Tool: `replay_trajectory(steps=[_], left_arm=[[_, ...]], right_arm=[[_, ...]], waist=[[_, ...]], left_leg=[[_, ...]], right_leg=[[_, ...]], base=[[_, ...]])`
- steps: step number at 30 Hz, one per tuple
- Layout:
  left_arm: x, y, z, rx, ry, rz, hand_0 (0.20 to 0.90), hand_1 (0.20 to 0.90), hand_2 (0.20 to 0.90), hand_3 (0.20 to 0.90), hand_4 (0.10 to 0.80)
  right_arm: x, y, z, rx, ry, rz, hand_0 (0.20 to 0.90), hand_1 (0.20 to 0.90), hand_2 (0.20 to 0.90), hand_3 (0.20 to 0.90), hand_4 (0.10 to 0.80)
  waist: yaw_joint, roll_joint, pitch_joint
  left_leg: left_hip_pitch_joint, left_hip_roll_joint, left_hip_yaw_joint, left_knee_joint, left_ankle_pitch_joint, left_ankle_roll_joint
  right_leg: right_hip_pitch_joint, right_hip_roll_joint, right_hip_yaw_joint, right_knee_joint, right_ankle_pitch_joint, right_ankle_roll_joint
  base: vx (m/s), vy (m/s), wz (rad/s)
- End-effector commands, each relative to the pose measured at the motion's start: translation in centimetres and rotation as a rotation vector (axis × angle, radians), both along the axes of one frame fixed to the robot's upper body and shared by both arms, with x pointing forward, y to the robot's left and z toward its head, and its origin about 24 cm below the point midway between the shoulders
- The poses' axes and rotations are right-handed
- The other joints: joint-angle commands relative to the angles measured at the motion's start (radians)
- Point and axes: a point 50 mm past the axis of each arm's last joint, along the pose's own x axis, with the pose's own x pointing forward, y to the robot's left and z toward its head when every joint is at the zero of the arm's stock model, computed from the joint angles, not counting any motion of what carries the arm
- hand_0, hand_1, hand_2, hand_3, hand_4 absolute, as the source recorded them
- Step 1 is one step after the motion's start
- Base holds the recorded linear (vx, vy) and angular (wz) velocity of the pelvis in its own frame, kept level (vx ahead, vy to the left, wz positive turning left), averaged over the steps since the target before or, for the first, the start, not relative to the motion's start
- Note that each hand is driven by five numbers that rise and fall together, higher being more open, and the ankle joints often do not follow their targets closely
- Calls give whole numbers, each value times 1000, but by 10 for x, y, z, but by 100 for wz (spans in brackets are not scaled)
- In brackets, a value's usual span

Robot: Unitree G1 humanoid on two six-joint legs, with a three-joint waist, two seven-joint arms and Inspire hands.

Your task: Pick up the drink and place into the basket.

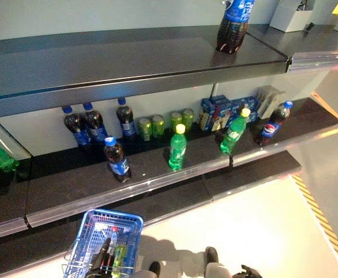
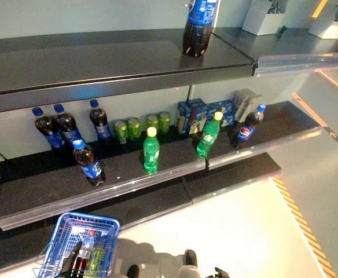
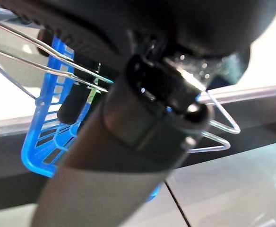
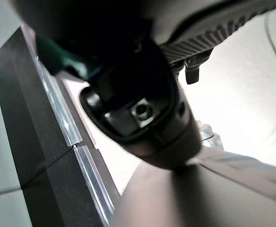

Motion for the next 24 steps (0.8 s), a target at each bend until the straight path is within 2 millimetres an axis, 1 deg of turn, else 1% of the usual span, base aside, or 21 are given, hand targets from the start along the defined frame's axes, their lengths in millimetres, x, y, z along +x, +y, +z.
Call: replay_trajectory(steps=[1,3,4,5,6,8,9,10,11,12,13,14,15,17,18,19,20,21,22,23,24], left_arm=[[30,17,19,129,-160,-42,300,300,300,200,100],[31,11,16,117,-149,-80,300,300,300,200,100],[30,8,15,102,-141,-82,300,300,300,200,100],[28,7,14,95,-135,-77,300,300,300,200,100],[25,4,12,82,-124,-69,300,300,300,200,100],[20,2,9,73,-110,-64,300,300,300,200,100],[18,0,8,68,-104,-75,300,300,300,200,100],[17,-2,7,65,-101,-87,300,300,300,200,100],[16,-6,6,59,-103,-96,300,300,300,200,100],[16,-7,5,58,-104,-99,300,300,300,200,100],[13,-10,4,55,-100,-99,300,300,300,200,100],[11,-11,3,55,-90,-112,300,300,300,200,100],[9,-10,3,70,-89,-108,300,300,300,200,100],[13,-6,5,81,-93,-103,300,300,300,200,100],[16,0,6,91,-100,-97,300,300,300,200,100],[17,2,7,94,-106,-94,300,300,300,200,100],[23,7,10,101,-125,-94,300,300,300,200,100],[28,9,11,104,-137,-97,300,300,300,200,100],[45,7,17,114,-181,-120,300,300,300,200,100],[52,3,18,116,-198,-129,300,300,300,200,100],[54,2,19,116,-203,-133,300,300,300,200,100]], right_arm=[[28,10,7,45,-83,98,900,900,900,900,800],[22,3,6,38,-69,44,900,900,900,900,800],[17,-3,5,36,-60,7,900,900,900,900,800],[16,-5,5,34,-55,0,900,900,900,900,800],[14,-9,5,23,-50,0,900,900,900,900,800],[12,-11,5,14,-45,0,900,900,900,900,800],[10,-12,4,12,-42,-11,900,900,900,900,800],[8,-12,4,12,-39,-27,900,900,900,900,800],[7,-11,3,15,-40,-43,900,900,900,900,800],[7,-10,3,15,-43,-45,900,900,900,900,800],[8,-9,3,12,-57,-36,900,900,900,900,800],[11,-7,3,9,-71,-45,900,900,900,900,800],[16,0,4,23,-94,-73,900,900,900,900,800],[19,8,4,46,-118,-57,900,900,900,900,800],[22,12,4,53,-129,-18,900,900,900,900,800],[23,13,4,52,-132,-9,900,900,900,900,800],[25,14,5,48,-137,19,900,900,900,900,800],[26,15,5,47,-139,24,900,900,900,900,800],[30,15,6,60,-143,-16,900,900,900,900,800],[32,14,6,60,-148,-30,900,900,900,900,800],[32,14,6,56,-148,-28,900,900,900,900,800]], waist=[[28,-14,13],[19,-22,19],[15,-22,20],[16,-21,20],[20,-15,20],[23,-7,20],[23,0,20],[24,7,19],[30,19,16],[32,21,16],[31,25,14],[27,27,11],[13,31,5],[-7,31,0],[-20,36,2],[-23,38,-2],[-36,49,-4],[-40,49,-4],[-40,52,-9],[-32,53,-15],[-30,55,-17]], left_leg=[[-37,170,114,147,162,-1],[-73,178,209,181,171,6],[-85,156,248,186,153,11],[-90,136,254,183,142,15],[-96,91,254,170,123,21],[-95,52,258,148,109,24],[-90,28,272,122,105,26],[-87,3,283,96,102,29],[-98,-36,285,68,109,30],[-102,-46,282,62,113,31],[-105,-50,304,50,105,35],[-85,-49,299,23,92,43],[-44,-55,300,-17,75,63],[-12,-57,319,-44,72,75],[24,-54,316,-73,69,84],[28,-51,316,-80,70,86],[48,-35,317,-99,69,86],[56,-31,310,-108,70,84],[58,-20,283,-110,76,74],[56,-16,267,-110,80,70],[59,-14,254,-113,80,67]], right_leg=[[95,16,-60,-96,86,-57],[122,26,-118,-110,75,-73],[137,31,-151,-118,65,-81],[142,33,-162,-122,62,-82],[148,37,-172,-128,61,-80],[153,43,-177,-133,62,-76],[160,50,-182,-140,62,-74],[168,60,-186,-147,61,-73],[178,77,-190,-155,56,-76],[183,81,-191,-156,53,-78],[184,93,-197,-144,35,-85],[183,102,-198,-115,11,-90],[161,121,-202,-32,-8,-87],[115,131,-195,79,29,-61],[64,130,-185,197,63,-29],[44,131,-181,219,77,-22],[13,129,-172,284,88,-8],[3,123,-160,295,82,-7],[32,77,-156,214,69,-16],[58,25,-148,131,84,-16],[75,-9,-138,76,105,-14]], base=[[122,-509,60],[87,-329,80],[69,-193,100],[87,-175,110],[66,-84,93],[68,-48,61],[97,-36,42],[129,-19,48],[118,-4,60],[111,34,80],[108,78,68],[144,123,43],[116,99,3],[44,45,-22],[3,20,-30],[-11,-7,-24],[-21,-44,-14],[-36,-179,4],[-35,-271,21],[-27,-332,23],[-2,-263,27]])
